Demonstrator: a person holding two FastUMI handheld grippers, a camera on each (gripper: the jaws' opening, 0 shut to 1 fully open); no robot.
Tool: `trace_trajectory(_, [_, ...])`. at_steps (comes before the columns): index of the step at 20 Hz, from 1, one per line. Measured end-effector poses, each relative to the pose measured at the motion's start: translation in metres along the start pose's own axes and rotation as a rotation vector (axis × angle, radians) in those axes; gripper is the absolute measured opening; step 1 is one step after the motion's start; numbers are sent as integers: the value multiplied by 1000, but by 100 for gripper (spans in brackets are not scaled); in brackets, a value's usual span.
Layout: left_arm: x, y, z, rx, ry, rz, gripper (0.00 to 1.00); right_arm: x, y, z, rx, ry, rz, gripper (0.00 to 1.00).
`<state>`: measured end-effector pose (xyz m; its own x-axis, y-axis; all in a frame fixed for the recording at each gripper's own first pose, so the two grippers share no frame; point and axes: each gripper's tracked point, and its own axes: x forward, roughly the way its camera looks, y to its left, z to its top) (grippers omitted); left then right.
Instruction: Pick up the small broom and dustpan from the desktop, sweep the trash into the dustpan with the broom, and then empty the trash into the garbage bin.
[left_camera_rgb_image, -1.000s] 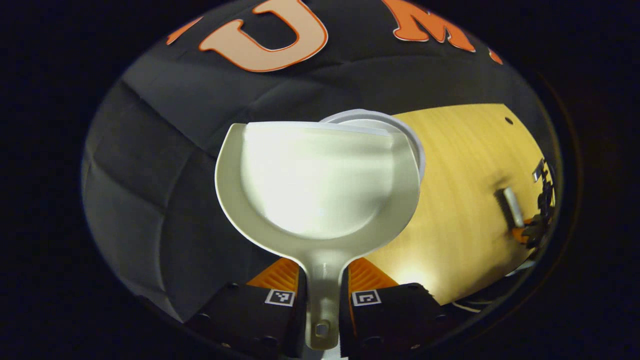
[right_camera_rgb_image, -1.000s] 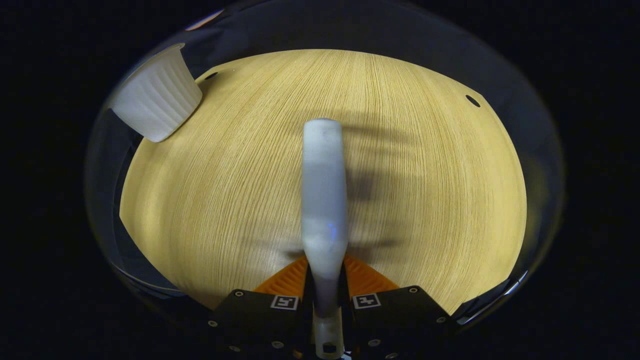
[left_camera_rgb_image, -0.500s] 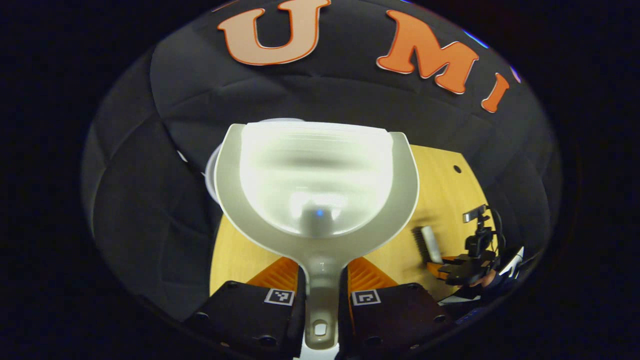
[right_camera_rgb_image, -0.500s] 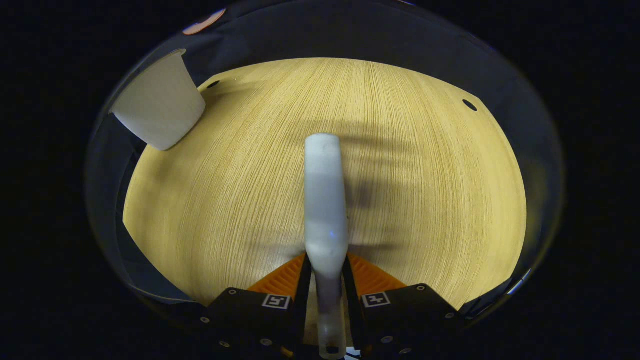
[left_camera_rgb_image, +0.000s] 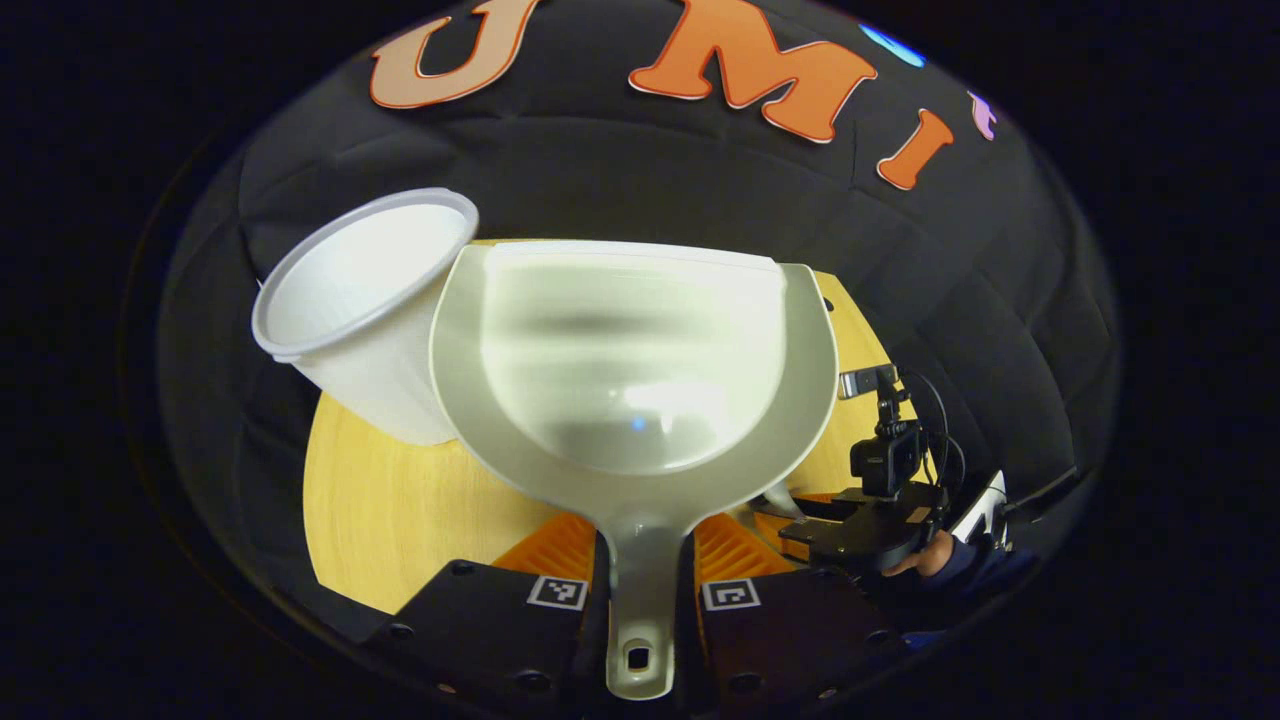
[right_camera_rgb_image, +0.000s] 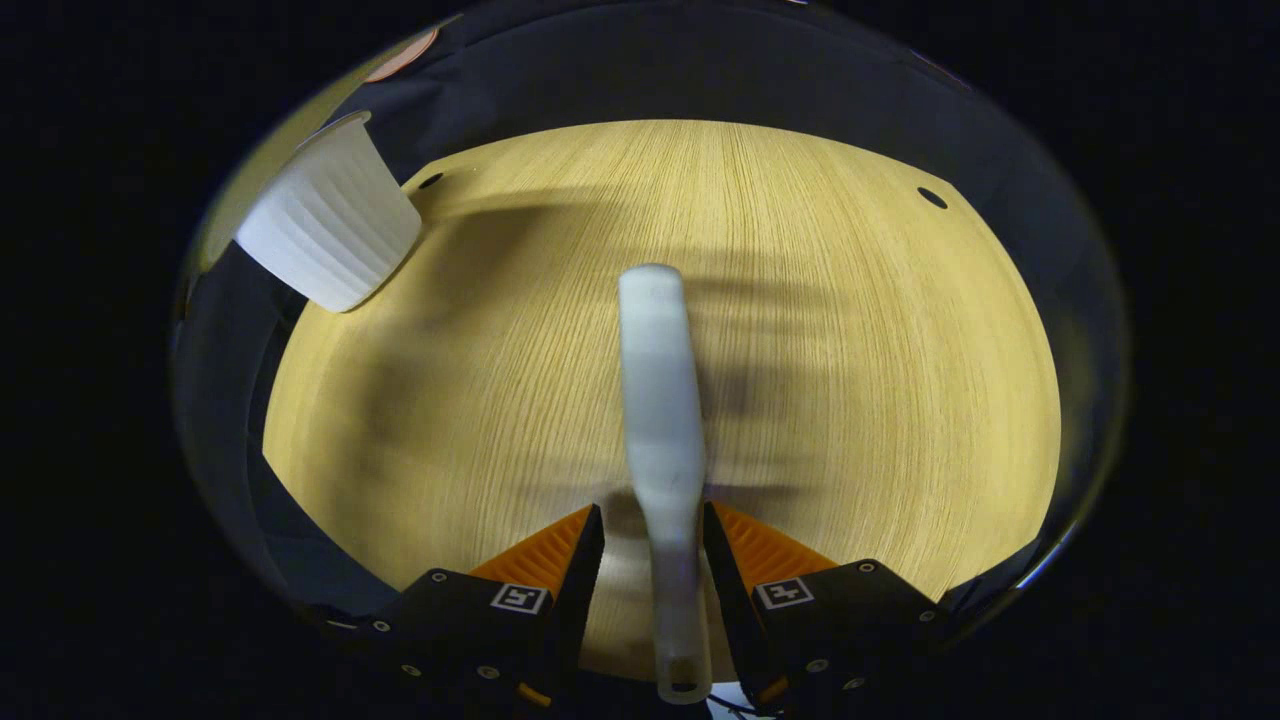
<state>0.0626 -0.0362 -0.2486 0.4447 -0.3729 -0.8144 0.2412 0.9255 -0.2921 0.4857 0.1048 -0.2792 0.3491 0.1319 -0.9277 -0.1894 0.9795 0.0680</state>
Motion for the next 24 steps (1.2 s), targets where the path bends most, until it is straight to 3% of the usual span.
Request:
trace_trajectory(4, [42,-5,-23,-4,59,-4,28,-10,13,2,-2,16,34,61])
trace_trajectory(14, [148,13,-110,-7,237,65,28,-19,-2,10,49,-31,13,61])
trace_trajectory(20, [186,12,-132,-42,305,60,28,-19,-6,8,48,-22,3,61])
trace_trajectory(24, [187,10,-133,-64,312,73,28,-19,-7,8,47,-25,4,60])
